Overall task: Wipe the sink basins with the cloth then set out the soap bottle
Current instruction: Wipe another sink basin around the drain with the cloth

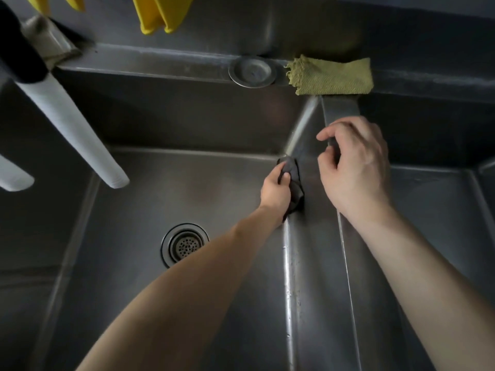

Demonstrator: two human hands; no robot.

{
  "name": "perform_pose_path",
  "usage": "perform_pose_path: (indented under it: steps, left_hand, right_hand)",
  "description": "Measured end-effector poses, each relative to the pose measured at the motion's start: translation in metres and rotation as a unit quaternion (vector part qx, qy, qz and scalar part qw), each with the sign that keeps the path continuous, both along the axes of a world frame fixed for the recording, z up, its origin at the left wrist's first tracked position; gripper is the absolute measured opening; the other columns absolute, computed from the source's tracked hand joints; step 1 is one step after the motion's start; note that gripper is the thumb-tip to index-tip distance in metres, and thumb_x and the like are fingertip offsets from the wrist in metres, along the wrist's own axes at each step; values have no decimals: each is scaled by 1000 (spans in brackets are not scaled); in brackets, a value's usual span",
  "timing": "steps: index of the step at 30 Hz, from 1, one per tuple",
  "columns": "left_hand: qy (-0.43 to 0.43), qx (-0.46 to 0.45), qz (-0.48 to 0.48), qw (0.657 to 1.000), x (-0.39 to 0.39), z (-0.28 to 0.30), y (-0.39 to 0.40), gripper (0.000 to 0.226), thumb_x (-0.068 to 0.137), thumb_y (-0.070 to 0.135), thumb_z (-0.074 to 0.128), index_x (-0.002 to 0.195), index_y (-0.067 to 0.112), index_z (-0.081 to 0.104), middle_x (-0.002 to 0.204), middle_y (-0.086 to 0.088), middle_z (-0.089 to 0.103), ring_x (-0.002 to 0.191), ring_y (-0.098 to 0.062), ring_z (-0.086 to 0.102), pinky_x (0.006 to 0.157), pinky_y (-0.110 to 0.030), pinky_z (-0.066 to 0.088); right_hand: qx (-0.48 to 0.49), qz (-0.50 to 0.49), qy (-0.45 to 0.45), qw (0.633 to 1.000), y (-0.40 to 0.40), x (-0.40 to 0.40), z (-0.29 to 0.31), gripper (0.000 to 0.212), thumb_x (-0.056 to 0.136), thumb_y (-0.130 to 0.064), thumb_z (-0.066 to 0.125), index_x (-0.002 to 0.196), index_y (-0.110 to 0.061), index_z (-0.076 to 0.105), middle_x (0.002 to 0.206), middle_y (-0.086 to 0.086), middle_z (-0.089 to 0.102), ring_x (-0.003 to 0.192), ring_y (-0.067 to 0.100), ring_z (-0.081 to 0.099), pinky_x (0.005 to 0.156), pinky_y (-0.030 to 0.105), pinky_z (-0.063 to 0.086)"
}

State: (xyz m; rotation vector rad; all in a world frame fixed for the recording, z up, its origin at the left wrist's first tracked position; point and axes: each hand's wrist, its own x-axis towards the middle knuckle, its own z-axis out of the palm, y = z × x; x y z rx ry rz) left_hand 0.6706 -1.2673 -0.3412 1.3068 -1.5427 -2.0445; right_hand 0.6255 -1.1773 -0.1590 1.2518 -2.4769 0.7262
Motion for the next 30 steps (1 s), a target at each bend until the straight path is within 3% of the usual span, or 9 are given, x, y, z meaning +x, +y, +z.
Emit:
perform_pose_path:
  steps: [3, 6, 10, 12, 15, 20, 23, 27, 30]
  left_hand:
    - [14, 5, -31, 999, 32, 22, 26, 42, 83, 53, 46, 123, 56, 57, 119, -22, 67, 110, -50, 62, 93, -68, 49]
    - [36, -11, -40, 998, 62, 55, 48, 35, 92, 44, 46, 117, 67, 53, 122, 0, 69, 109, -31, 67, 92, -59, 54]
    - [99, 10, 14, 995, 30, 84, 28, 37, 102, 27, 44, 130, 47, 57, 84, -5, 66, 61, -16, 60, 55, -29, 51]
    - [111, -38, 48, 992, -6, 90, 2, 38, 102, 18, 45, 135, 31, 58, 105, -2, 69, 88, -13, 67, 82, -36, 58]
    - [98, -124, 48, 986, -32, 80, -13, 37, 102, 16, 46, 136, 24, 58, 137, 1, 57, 126, -11, 53, 115, -38, 39]
    - [72, -86, 32, 993, -22, 41, -8, 38, 96, 29, 48, 131, 30, 61, 133, -1, 60, 125, -18, 57, 116, -36, 39]
    - [-26, -151, -35, 988, -2, 20, 0, 43, 100, 13, 43, 140, 22, 56, 123, -6, 57, 113, -18, 55, 103, -18, 36]
    - [-123, -250, -141, 950, 33, -6, 19, 46, 93, 10, 38, 136, 13, 55, 122, -17, 54, 110, -40, 53, 101, -39, 44]
    - [-175, -311, -187, 915, 40, -6, 22, 45, 93, 4, 40, 134, 14, 54, 119, -15, 52, 103, -38, 49, 94, -39, 44]
  right_hand:
    - [-4, 1, 1, 1000, 0, 0, 0, 24, 83, -2, 56, 102, -11, 68, 115, 9, 62, 105, 33, 57, 87, 50, 50]
    - [-2, 2, -2, 1000, -1, 0, 0, 24, 83, -4, 55, 102, -11, 67, 114, 9, 62, 104, 33, 57, 87, 50, 49]
    - [-7, 4, -2, 1000, 1, -1, 0, 25, 83, -5, 54, 102, -11, 67, 113, 8, 63, 105, 32, 57, 87, 51, 50]
    - [-7, 1, -3, 1000, 1, 0, 1, 25, 83, -6, 53, 102, -11, 68, 113, 8, 63, 106, 32, 58, 87, 51, 50]
    - [-3, -3, -2, 1000, -2, 0, 1, 25, 82, -8, 51, 102, -11, 68, 113, 8, 63, 106, 32, 58, 86, 50, 51]
    - [-7, -5, 6, 1000, -3, 1, 0, 25, 80, -4, 54, 100, -11, 67, 113, 9, 63, 105, 33, 57, 86, 49, 50]
    - [-7, -6, 11, 1000, -3, 1, 0, 25, 80, -3, 54, 99, -12, 67, 113, 8, 63, 104, 32, 57, 86, 47, 50]
    - [-4, -4, 11, 1000, -1, 2, 0, 23, 81, -3, 54, 98, -11, 67, 113, 8, 62, 104, 31, 56, 86, 44, 49]
    - [4, -4, 8, 1000, -2, 2, 0, 22, 82, -3, 55, 99, -11, 67, 114, 8, 62, 105, 31, 56, 86, 44, 48]
